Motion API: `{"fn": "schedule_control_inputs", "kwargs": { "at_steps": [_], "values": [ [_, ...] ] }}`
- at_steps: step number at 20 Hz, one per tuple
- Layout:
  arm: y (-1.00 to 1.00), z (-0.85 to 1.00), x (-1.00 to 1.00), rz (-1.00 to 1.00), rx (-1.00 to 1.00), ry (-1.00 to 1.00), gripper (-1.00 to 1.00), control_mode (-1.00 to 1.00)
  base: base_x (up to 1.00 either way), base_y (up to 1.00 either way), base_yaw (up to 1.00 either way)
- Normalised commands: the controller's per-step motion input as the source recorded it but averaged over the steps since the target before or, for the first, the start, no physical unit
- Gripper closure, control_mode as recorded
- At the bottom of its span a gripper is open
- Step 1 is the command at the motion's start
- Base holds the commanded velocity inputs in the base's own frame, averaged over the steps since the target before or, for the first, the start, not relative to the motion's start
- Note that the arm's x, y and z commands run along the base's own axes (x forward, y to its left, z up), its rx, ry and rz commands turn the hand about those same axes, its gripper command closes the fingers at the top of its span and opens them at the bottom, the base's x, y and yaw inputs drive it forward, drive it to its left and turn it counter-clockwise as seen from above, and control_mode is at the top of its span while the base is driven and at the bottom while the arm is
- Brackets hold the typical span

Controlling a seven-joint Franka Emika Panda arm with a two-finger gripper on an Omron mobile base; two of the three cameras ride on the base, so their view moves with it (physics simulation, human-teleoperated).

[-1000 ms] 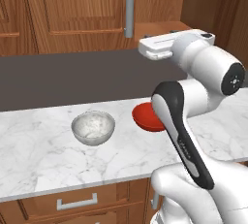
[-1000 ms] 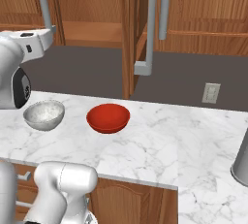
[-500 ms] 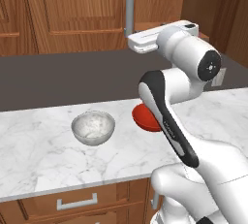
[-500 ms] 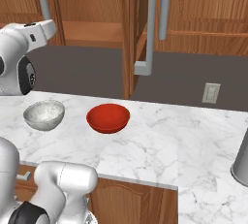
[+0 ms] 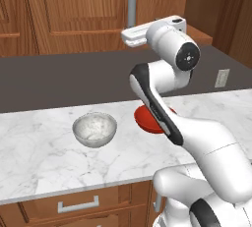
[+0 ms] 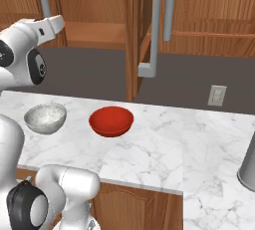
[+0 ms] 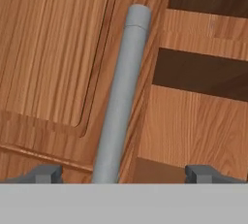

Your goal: Open the cabinet. Pick the bowls from the counter and place them in the cabinet. Then close the cabinet.

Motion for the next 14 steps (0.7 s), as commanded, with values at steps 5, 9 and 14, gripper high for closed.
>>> {"fn": "schedule_control_inputs", "kwargs": {
  "at_steps": [5,9,14],
  "values": [
    [0.00,-0.02,0.77,0.00,0.00,0.00,-1.00,-1.00,0.00,0.00,0.00],
    [0.00,-0.14,0.91,0.00,0.00,0.00,-1.00,-1.00,0.00,0.00,0.00],
    [0.00,-0.11,0.92,0.00,0.00,0.00,-1.00,-1.00,0.00,0.00,0.00]
  ]
}}
